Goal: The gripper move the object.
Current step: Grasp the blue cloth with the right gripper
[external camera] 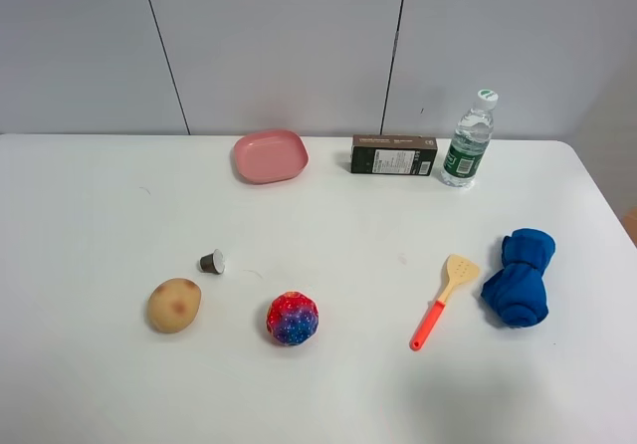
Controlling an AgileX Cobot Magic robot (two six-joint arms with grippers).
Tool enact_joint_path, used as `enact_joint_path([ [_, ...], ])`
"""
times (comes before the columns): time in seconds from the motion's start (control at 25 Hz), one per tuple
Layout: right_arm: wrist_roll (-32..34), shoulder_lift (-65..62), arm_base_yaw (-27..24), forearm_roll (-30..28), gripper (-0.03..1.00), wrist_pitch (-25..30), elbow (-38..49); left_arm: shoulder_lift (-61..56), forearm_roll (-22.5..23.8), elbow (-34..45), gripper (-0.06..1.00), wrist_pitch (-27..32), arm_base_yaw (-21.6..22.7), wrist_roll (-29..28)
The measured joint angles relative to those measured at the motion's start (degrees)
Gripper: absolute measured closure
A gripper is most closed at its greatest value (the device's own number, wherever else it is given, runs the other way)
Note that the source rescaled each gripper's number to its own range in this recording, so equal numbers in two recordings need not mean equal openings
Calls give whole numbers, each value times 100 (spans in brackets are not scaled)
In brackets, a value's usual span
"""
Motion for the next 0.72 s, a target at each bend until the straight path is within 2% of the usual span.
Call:
enact_joint_path([
  [0.28,38,0,0,-17,-3,0,0,0,0,0,-6,0,0,0],
  [0.48,748,278,0,-374,-3,-4,0,0,0,0,-6,0,0,0],
  [0.72,1163,899,0,-462,-3,-44,-344,0,0,0,-6,0,0,0],
])
